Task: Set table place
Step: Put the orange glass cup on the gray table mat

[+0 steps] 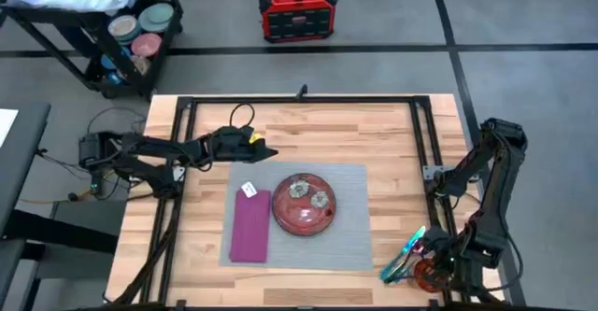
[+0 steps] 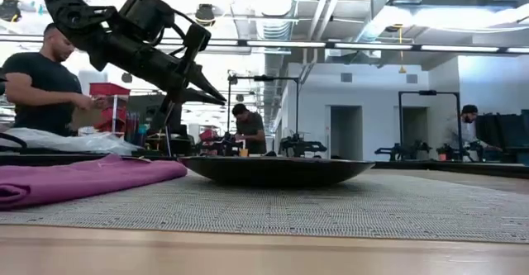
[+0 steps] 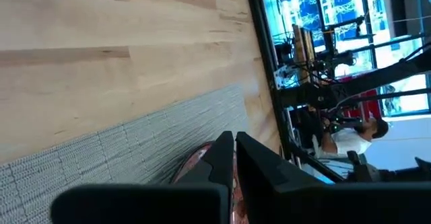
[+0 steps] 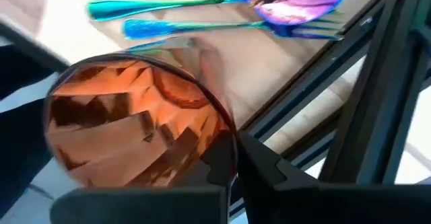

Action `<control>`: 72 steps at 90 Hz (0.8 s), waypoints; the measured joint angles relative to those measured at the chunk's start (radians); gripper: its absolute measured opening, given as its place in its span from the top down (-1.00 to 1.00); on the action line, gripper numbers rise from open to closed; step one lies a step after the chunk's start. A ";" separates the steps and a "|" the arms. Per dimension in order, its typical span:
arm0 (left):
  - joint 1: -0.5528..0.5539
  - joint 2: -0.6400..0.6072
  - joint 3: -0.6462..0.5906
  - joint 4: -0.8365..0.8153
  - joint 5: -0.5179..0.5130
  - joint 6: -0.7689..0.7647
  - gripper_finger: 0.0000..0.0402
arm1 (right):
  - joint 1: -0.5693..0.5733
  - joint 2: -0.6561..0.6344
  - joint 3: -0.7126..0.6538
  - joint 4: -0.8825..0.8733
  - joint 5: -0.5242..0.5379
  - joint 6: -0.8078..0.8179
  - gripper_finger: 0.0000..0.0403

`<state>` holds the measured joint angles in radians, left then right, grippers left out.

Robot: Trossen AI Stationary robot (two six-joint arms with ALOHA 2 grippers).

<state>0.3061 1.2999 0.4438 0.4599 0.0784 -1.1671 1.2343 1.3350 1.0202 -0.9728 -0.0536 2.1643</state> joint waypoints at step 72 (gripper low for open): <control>-0.004 -0.001 0.000 -0.006 0.004 0.101 1.00 | -1.325 -0.187 0.167 -0.370 0.440 -1.218 1.00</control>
<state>0.3023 1.2991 0.4438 0.4539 0.0822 -1.0666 -0.0911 1.1479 1.1873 -1.3433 0.3862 0.9463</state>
